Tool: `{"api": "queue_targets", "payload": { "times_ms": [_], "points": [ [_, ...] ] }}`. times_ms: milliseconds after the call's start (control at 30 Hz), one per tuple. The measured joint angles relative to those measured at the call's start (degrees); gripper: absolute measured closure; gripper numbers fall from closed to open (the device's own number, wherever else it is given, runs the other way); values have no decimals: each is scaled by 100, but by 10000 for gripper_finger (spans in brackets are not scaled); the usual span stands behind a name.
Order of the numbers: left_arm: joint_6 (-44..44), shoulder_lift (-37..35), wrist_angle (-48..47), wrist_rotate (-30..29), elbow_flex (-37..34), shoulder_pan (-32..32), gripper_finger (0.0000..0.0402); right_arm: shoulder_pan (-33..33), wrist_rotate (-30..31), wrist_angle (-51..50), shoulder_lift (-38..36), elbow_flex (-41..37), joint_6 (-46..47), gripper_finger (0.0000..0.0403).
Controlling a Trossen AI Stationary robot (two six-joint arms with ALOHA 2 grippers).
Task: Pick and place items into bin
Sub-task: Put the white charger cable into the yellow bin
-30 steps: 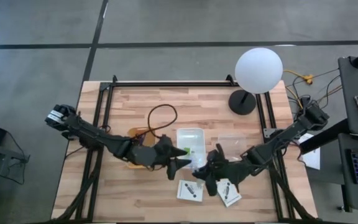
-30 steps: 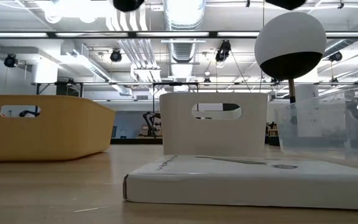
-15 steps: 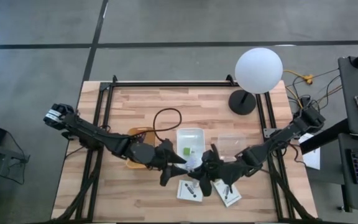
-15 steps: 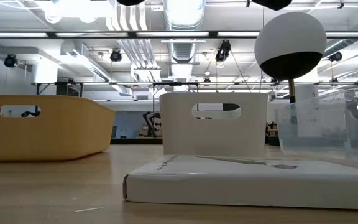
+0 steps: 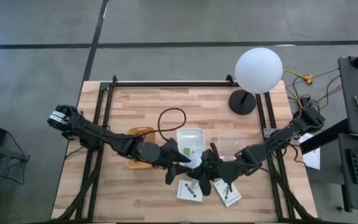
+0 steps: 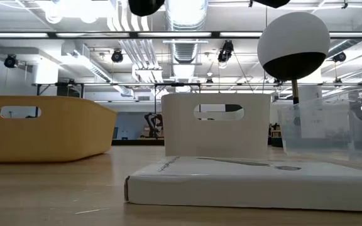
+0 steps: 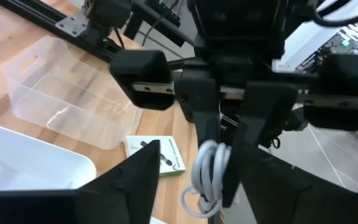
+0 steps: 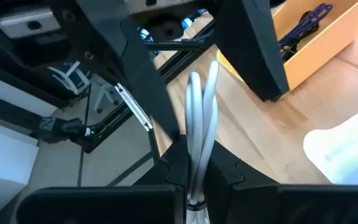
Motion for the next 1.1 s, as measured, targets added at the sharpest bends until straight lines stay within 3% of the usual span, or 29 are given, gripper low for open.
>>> {"api": "queue_targets", "payload": {
  "times_ms": [333, 500, 633, 800, 933, 1100],
  "points": [
    [304, 7, -124, 176, 0, 13, 385, -2, -23, -77, 18, 0, 111, 376],
    [237, -138, -1151, -229, 2, 8, 394, 44, -100, -416, -9, -4, 588, 328],
    [-37, -506, -3147, -858, 95, 50, 396, 174, -509, -778, -135, 12, 883, 282],
    [-95, -1422, -5487, -1687, 552, -145, 398, 321, -465, -1030, -132, 4, 733, 241],
    [-1181, -1742, -6695, -807, 452, -48, 398, 331, -472, -1233, -134, 8, 931, 224],
    [-1681, -2102, -6593, -147, -336, 108, 399, 180, -465, -1219, -126, 7, 965, 219]
  ]
}}
